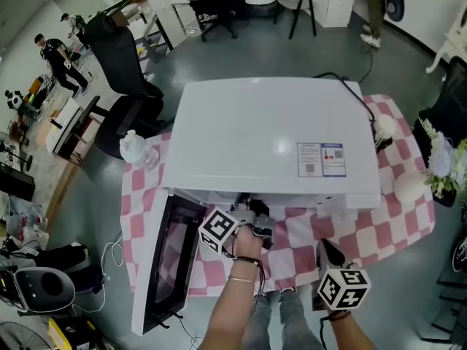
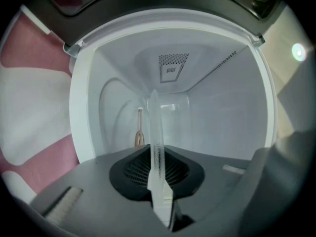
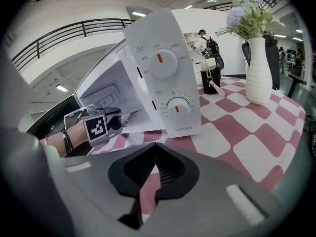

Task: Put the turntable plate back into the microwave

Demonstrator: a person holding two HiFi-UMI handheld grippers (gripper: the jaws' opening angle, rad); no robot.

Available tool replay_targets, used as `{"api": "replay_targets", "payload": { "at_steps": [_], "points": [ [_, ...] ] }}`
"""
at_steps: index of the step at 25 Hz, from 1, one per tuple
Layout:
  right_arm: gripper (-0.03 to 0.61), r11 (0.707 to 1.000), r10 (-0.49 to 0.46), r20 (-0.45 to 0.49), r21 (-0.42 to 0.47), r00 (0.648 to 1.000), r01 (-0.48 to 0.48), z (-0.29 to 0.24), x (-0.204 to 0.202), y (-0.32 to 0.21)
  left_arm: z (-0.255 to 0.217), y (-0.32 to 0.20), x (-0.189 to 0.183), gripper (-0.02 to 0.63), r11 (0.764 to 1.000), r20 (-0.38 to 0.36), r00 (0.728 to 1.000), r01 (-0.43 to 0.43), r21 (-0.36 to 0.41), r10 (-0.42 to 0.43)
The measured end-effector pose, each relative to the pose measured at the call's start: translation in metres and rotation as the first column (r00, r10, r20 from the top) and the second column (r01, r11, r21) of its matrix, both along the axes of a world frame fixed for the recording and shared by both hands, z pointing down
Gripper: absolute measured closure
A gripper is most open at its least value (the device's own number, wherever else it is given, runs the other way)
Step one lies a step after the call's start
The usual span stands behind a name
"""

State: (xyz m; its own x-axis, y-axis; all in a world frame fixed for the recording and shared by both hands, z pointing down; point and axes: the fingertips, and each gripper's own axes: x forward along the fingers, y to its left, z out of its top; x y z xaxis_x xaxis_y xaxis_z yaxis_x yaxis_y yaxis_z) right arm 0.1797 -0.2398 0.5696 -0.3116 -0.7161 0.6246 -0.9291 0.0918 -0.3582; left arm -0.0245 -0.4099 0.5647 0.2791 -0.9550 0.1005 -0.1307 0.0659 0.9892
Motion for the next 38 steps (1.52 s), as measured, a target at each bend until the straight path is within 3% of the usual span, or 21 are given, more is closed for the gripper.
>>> {"api": "replay_targets", "payload": {
  "at_steps": [10,13,16,22,25,29,34,38],
  "points": [
    [0.569,1.0,-0.002,0.003,0.007,1.0,0.002,-0.005,-0.002,0.001,0.0,-0.004,0.0,0.57,0.995,0.179,0.982,-0.048,-0.092,0.064],
    [0.569,1.0,-0.001,0.004,0.009,1.0,0.001,-0.007,-0.001,0.002,-0.005,-0.004,0.004,0.483,0.994,0.21,0.973,-0.08,-0.073,0.094],
    [0.568,1.0,0.002,0.003,0.009,1.0,-0.002,-0.007,0.001,0.004,-0.007,-0.004,0.004,0.442,0.993,0.23,0.968,-0.09,-0.074,0.105],
    [0.569,1.0,0.001,0.006,0.007,1.0,-0.001,-0.006,0.001,0.006,-0.006,-0.003,0.002,0.353,0.988,0.334,0.932,-0.114,-0.101,0.141],
    [0.569,1.0,-0.003,0.007,0.006,1.0,0.003,-0.006,-0.001,0.008,-0.006,-0.003,0.005,0.315,0.983,0.394,0.902,-0.142,-0.119,0.178],
    [0.569,1.0,-0.006,0.006,0.007,1.0,0.006,-0.007,-0.001,0.008,-0.006,-0.002,0.011,0.297,0.972,0.493,0.838,-0.187,-0.141,0.233],
    [0.569,1.0,-0.008,0.004,0.006,1.0,0.008,-0.007,0.0,0.009,-0.002,0.001,0.014,0.279,0.96,0.531,0.8,-0.225,-0.166,0.279],
    [0.568,1.0,-0.013,0.005,0.004,1.0,0.013,-0.007,-0.002,0.01,0.002,0.004,0.015,0.278,0.947,0.595,0.737,-0.239,-0.216,0.322]
  ]
}}
